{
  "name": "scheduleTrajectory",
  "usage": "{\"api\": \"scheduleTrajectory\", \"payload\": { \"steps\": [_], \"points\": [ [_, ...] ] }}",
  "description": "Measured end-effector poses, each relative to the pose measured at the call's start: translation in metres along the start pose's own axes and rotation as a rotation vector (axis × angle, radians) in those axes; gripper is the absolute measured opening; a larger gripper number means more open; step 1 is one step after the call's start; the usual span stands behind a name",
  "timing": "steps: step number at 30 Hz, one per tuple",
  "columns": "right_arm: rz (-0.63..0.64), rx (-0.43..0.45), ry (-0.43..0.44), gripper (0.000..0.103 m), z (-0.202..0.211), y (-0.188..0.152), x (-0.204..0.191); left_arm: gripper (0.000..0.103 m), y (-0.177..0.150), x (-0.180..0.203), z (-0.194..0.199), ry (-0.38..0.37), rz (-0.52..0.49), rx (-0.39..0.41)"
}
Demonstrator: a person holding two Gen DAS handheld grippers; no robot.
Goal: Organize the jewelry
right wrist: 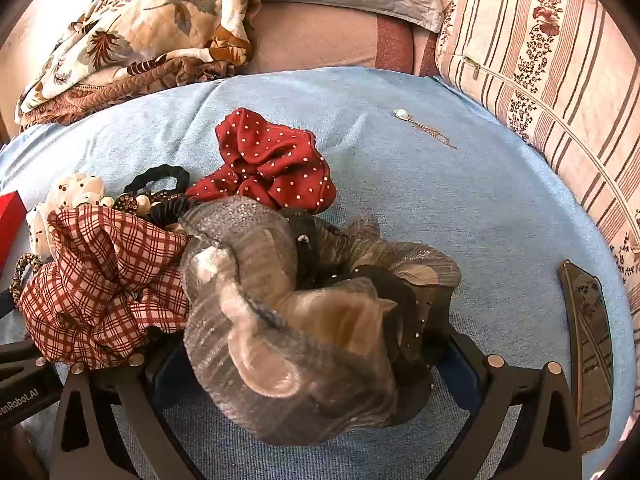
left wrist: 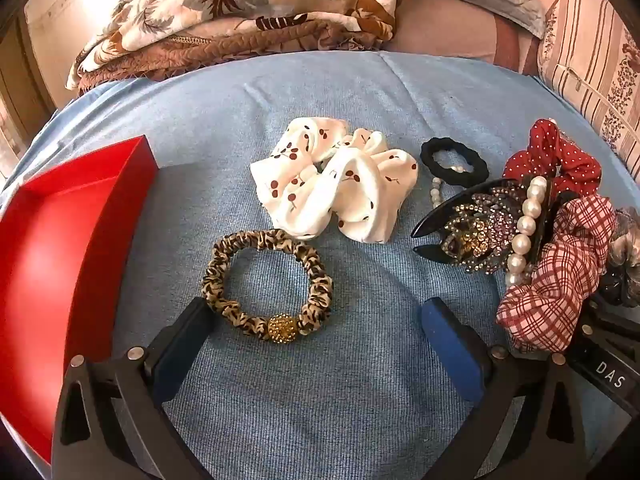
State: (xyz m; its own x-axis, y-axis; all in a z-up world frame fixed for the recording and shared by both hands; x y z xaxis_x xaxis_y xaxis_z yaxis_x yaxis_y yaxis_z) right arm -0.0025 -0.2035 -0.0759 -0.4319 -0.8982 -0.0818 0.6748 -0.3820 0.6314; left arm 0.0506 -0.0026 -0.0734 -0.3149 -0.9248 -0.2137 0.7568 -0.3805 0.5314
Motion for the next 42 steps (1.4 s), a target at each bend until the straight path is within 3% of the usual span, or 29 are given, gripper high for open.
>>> {"api": "scheduleTrajectory", "payload": {
  "steps": [1,3,4,24,36,42],
  "points": [
    [-0.001,0.001,0.001,0.103,0.000,0.000,0.000,0.103,-0.001,0.000,-0.001,-0.042,0.026,-0.009],
    [-0.001,0.004,0.002,0.103,0.000,0.001,0.001,0.103,0.001,-0.002,-0.001,-0.047,0.030,-0.008],
    [-0.002,0.005,0.003,0.103,0.000,0.001,0.002,0.103,0.000,0.000,-0.001,-0.020,0.013,-0.005],
    [-0.005,0.000,0.012,0.103,0.000,0.002,0.004,0.103,-0.002,-0.001,-0.001,-0.023,0.017,0.000],
    [-0.028,-0.079,0.012,0.103,0.004,-0.005,0.007,0.103,-0.007,0.000,0.009,-0.076,-0.038,-0.038],
    [-0.028,-0.071,0.010,0.102,0.024,-0.012,0.011,0.102,-0.022,-0.008,0.056,-0.077,-0.014,0.066]
  ]
}}
Point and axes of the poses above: each gripper's, at about its wrist camera, not at the fingertips, and z roughly against the way its jaws point, x to its right, y to its top, the point moved 9 cm from there along -z, roughly the way its jaws point, and after that the axes turned 14 degrees about -z, right-handed, at the moved point
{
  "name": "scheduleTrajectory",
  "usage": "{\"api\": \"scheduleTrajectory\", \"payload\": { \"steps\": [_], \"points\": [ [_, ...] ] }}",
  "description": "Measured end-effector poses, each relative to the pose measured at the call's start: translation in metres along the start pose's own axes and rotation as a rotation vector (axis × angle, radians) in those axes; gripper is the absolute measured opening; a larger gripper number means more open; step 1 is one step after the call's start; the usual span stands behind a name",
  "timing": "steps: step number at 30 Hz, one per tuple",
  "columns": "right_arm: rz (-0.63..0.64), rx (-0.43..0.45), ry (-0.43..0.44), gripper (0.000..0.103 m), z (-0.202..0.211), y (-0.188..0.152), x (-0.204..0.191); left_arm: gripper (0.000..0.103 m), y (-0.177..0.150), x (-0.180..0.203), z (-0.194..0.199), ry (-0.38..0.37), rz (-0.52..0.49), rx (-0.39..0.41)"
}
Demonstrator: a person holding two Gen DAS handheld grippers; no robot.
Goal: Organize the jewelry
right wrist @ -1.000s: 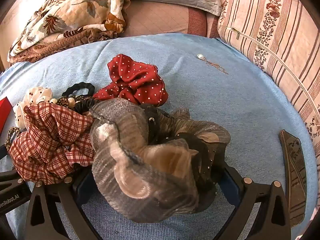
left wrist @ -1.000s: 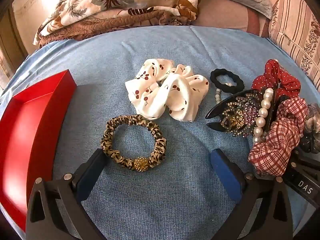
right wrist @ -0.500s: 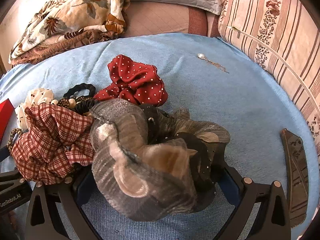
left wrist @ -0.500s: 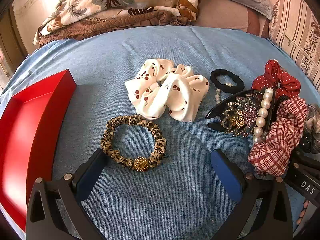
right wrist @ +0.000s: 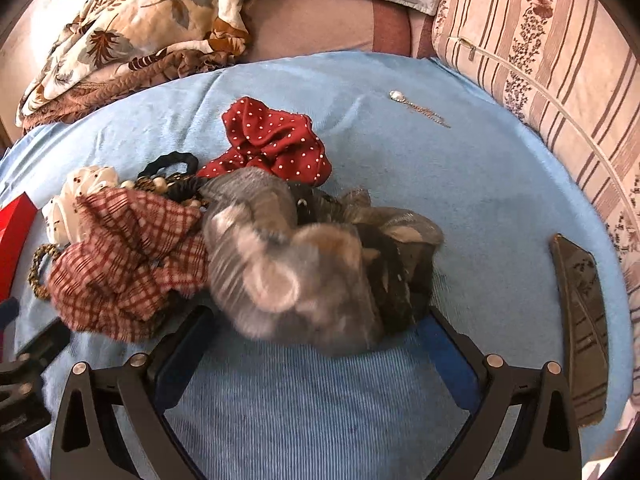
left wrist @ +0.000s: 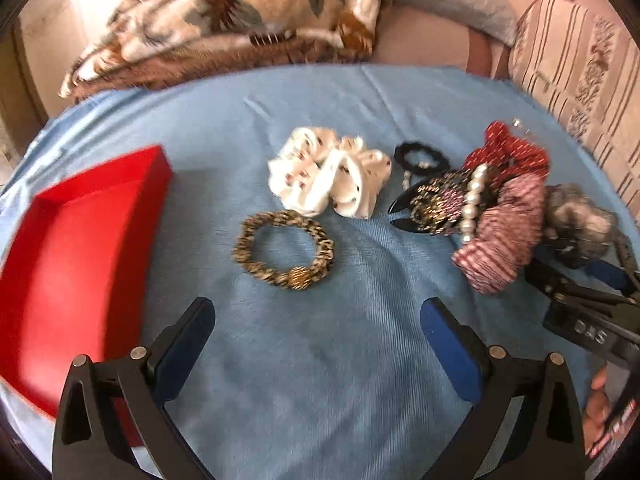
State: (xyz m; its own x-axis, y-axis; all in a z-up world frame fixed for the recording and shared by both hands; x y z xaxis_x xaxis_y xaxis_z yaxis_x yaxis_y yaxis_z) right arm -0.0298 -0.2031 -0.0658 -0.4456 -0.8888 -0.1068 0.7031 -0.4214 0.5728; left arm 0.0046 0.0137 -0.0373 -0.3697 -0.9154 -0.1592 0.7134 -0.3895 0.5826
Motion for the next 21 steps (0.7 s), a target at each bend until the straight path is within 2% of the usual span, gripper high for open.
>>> {"api": "scheduleTrajectory", "payload": {
  "steps": [5,8,11,14,21],
  "points": [
    [-0.084,0.023,0.038,0.101,0.022,-0.003,0.008,0.102,-0.014,-0.011,0.038,0.024,0.005,0.065],
    [-0.116,0.048,0.059,0.101,0.039,-0.007,0.010,0.102,-0.025,-0.020,0.059,0.079,0.018,0.102],
    [-0.119,0.086,0.072,0.101,0.057,-0.013,0.008,0.102,-0.033,-0.025,0.069,0.122,0.019,0.110],
    [-0.111,0.118,0.083,0.101,0.071,-0.018,0.003,0.102,-0.040,-0.023,0.081,0.104,-0.017,0.117],
    [-0.078,0.192,0.078,0.101,0.093,-0.030,-0.004,0.102,-0.045,-0.027,0.114,0.160,-0.017,0.180]
  ]
}}
Point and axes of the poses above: each gripper's, at about its wrist camera, not at the fingertips, and z roughly against the way its jaws point, x to its right, y to its top, the point moved 9 cm from there along -z, roughly the way its jaws point, and after that the axes turned 14 degrees about -z, right-handed, at the moved point
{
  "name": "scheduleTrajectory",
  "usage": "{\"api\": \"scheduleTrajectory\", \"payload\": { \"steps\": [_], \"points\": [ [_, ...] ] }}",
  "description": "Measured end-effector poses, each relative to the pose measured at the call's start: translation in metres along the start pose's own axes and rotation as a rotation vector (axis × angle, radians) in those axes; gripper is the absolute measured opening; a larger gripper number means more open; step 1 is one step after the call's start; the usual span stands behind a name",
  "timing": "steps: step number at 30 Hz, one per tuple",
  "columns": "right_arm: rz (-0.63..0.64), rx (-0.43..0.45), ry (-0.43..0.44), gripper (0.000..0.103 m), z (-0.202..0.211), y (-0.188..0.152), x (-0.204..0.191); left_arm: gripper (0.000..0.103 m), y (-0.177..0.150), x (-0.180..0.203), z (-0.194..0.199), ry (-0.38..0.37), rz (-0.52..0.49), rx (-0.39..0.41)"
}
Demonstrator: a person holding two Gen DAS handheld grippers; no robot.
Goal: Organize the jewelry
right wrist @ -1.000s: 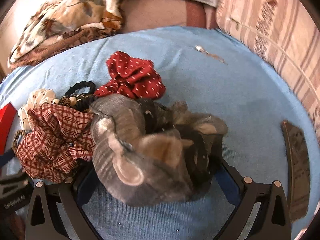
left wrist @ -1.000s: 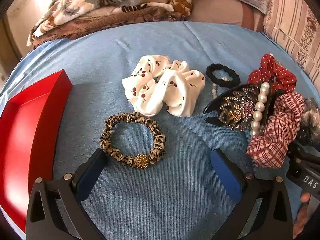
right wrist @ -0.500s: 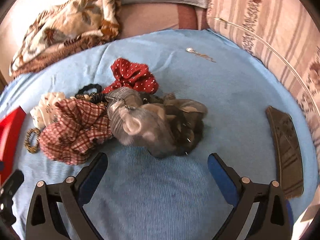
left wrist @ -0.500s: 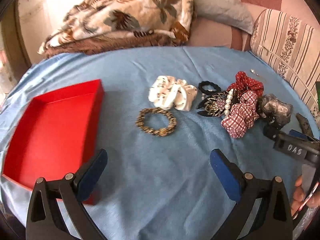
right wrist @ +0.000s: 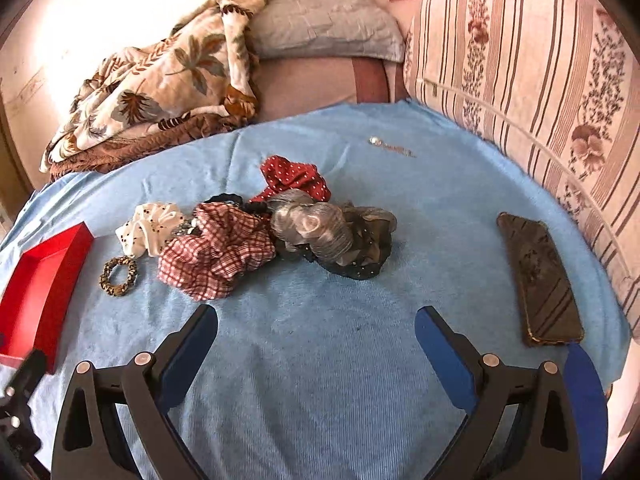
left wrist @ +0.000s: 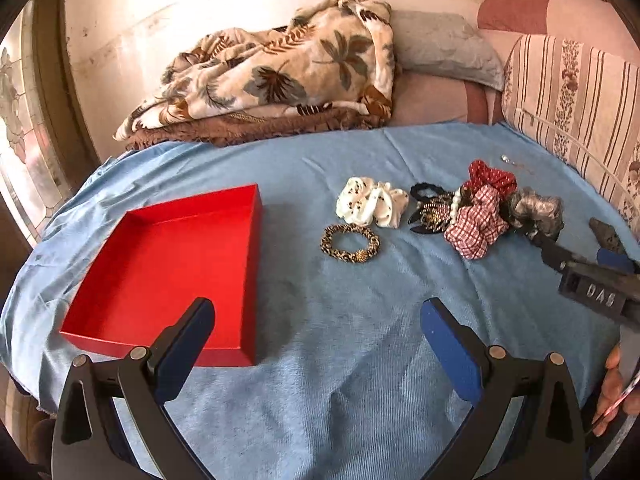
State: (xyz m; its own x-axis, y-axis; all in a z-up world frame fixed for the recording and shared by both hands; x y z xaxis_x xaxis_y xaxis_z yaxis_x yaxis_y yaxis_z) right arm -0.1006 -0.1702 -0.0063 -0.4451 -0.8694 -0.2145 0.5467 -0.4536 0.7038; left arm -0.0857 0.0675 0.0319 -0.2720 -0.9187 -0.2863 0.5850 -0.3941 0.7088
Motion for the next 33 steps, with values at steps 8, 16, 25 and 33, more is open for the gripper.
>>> {"api": "scheduleTrajectory", "payload": {
  "steps": [8,16,25,33],
  "points": [
    [0.037,0.061,-0.018,0.101,0.018,-0.007,-0.008,0.102,-0.004,-0.010,0.012,-0.006,0.042,-0.017],
    [0.056,0.110,-0.030,0.101,0.033,-0.009,-0.013,0.102,-0.007,-0.009,0.027,-0.013,0.024,-0.003],
    [0.054,0.124,-0.039,0.101,0.040,-0.012,-0.015,0.102,-0.012,-0.008,0.039,-0.035,0.013,-0.008],
    [0.052,0.195,0.004,0.101,0.055,-0.012,-0.019,0.102,-0.015,-0.016,0.051,-0.017,0.016,-0.006]
  ]
}}
Point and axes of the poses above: each gripper's, at about its wrist camera, not at the fingertips, and z roughly against the way its jaws point, x to its right, y to its top, the point moved 9 cm from there along -z, roughly the way its jaws point, and after that the axes turned 14 degrees about -z, right-handed, at the moved point
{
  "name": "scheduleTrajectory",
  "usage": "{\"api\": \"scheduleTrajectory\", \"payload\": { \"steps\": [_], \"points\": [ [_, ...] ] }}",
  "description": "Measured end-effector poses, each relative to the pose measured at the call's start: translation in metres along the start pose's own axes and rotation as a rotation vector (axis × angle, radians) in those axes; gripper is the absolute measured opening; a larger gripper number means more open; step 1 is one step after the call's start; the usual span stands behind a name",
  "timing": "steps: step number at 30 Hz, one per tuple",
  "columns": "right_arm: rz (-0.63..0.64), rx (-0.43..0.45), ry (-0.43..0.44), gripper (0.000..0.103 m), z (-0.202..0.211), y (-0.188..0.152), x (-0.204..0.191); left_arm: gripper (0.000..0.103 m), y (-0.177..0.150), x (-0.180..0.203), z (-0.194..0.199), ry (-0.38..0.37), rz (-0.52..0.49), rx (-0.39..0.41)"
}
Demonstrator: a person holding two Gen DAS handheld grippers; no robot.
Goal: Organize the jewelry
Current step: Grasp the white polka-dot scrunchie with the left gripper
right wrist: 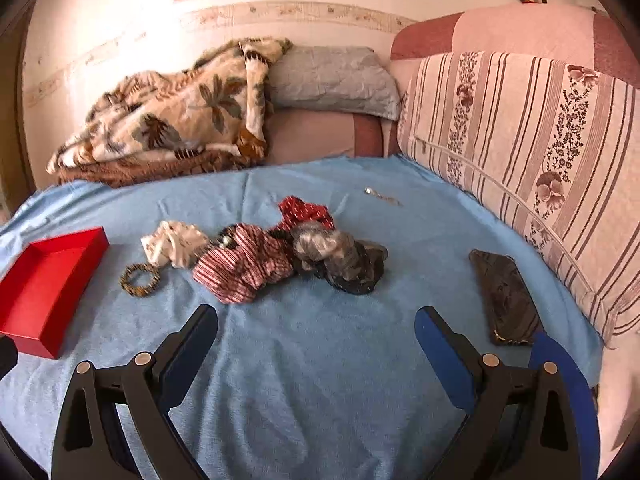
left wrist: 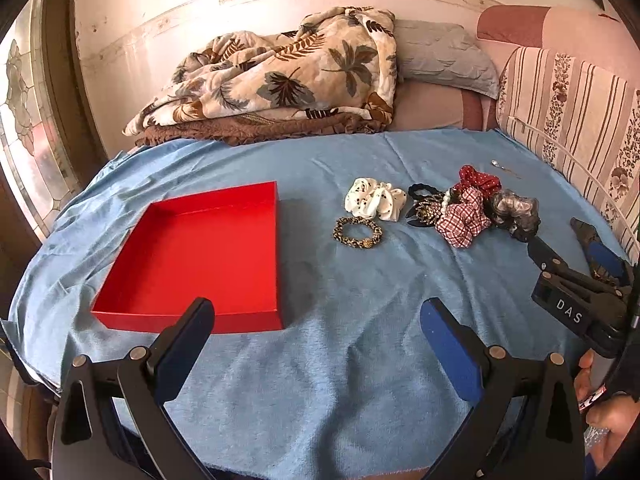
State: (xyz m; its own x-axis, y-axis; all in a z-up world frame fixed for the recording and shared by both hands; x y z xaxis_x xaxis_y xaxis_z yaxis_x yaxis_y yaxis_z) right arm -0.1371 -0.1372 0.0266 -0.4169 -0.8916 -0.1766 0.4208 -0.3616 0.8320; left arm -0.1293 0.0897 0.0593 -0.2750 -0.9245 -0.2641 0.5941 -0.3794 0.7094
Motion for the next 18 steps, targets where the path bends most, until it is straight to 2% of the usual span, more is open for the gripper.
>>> {"api": "scheduleTrajectory", "payload": {
  "steps": [8,13,16,18],
  "points": [
    [0.025,-0.091,0.049,0.101,-0.004,-0.009,-0.016,0.102,0.001,-0.028,0.005,0.019,-0.017,-0.003],
    [0.029,-0.155,0.082,0.100,-0.023,-0.001,-0.026,0.102,0.021,-0.055,-0.011,0.018,-0.005,-0.023],
    [0.010,-0.229,0.113,0.089,-0.043,0.002,-0.032,0.102,0.040,-0.059,-0.024,-0.013,0.001,-0.026],
    [-0.018,-0.284,0.145,0.083,-0.061,0.004,-0.035,0.102,0.056,-0.057,-0.039,-0.060,0.010,-0.038]
  ]
}}
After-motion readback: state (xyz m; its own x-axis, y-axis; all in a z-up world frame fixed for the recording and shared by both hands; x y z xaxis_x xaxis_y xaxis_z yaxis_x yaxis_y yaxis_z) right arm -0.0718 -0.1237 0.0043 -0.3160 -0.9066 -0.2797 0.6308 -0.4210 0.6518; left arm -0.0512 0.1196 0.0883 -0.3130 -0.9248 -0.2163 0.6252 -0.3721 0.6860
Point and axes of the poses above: each gripper's, at about its wrist camera, not at the fingertips, and z roughly against the way its jaws point, x to its right, y to its top, the point moved 9 cm from there along -z, roughly the way its jaws point, and after that the axes turned 14 degrees about -z, right-handed, at the moved point
